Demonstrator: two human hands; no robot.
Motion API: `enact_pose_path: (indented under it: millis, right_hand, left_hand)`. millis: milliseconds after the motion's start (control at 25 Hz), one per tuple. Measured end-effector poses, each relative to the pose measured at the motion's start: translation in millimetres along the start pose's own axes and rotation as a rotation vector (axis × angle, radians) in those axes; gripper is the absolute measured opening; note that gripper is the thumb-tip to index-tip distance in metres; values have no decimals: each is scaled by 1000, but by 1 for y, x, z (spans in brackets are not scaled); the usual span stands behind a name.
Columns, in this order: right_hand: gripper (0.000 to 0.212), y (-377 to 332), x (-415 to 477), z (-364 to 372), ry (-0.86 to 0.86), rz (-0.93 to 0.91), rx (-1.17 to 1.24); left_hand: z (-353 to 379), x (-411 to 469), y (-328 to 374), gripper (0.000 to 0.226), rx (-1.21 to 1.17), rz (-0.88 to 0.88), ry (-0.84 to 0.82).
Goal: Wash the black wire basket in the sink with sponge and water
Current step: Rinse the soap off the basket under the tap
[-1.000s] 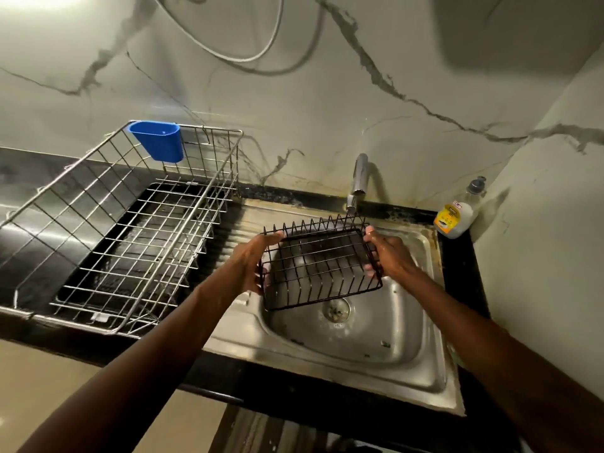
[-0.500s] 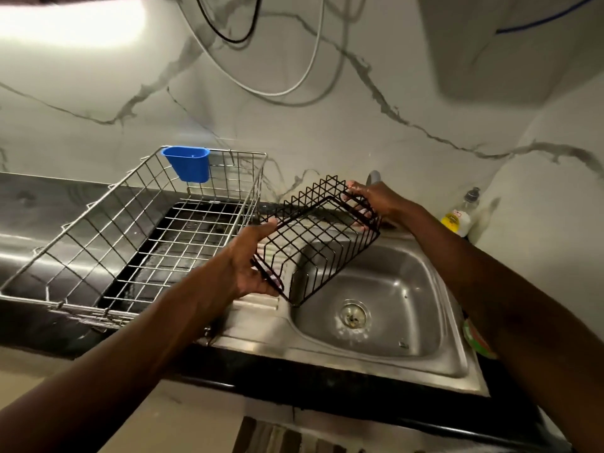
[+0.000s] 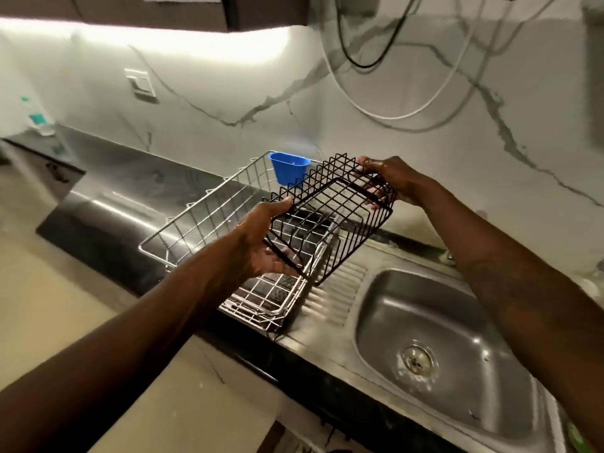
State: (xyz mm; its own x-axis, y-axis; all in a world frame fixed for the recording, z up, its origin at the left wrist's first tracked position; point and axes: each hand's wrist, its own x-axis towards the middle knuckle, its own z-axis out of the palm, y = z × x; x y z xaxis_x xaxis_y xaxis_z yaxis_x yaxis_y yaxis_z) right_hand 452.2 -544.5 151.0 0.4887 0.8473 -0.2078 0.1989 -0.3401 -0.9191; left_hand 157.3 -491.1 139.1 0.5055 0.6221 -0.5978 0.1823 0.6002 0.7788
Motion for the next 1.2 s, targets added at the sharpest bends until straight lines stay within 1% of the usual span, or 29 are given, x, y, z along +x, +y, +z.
enact_pose_path:
  millis: [80,200,280,360,400,440,480,520,560,600,640,720,840,960,1080,1200]
  right_hand:
    - [57,-12,33,24,-80,-28,-13]
    - [52,-17,87,65,-178,-67,-20]
    - [52,-12,124,95,-242,-98,-29]
    - [56,-2,157,122,-281,-104,-75]
    - [58,3,170,133,-306,-96,-147]
    - [63,8,181,141,-333,-91,-222]
    - [68,14,190,148,-366,-71,-296]
    - [68,20,202,154,-402,-59,-348]
    - [61,24,208,160,-425,-46,-374]
    - [51,28,217,166,-434,-46,-392]
    - [44,33,224,170,-432,-40,-423]
    - [40,38,230,178,-438,-52,-496]
    - [37,51,240,181,-470,-44,-535]
    - [37,66,251,178,-481,9,-570]
    - [35,79,263,177,-497,15,-626]
    - [37,77,265,180,-485,10,-711]
  left_hand:
    - [-18,9,6,74,-60,-10,84]
    - [-42,25,11,65,-112,-35,191]
    - [-53,40,11,61,-123,-36,298]
    - [-57,55,10,36,-127,-23,352]
    - [-57,62,8,28,-139,-33,367]
    - [-58,70,5,32,-143,-47,378]
    - [-58,78,2,47,-142,-63,387]
    - [-59,88,-1,62,-145,-77,399]
    - [-58,95,-3,72,-153,-101,403]
    - [-58,101,-3,76,-166,-125,405]
    - [-58,107,-4,76,-174,-143,410]
    - [-59,116,-4,73,-155,-158,421]
    - [-62,129,-2,74,-117,-184,428]
    - [-63,141,-4,78,-65,-208,444]
    - [-61,152,-7,78,-40,-230,425]
    - [-60,160,-9,76,-44,-242,417]
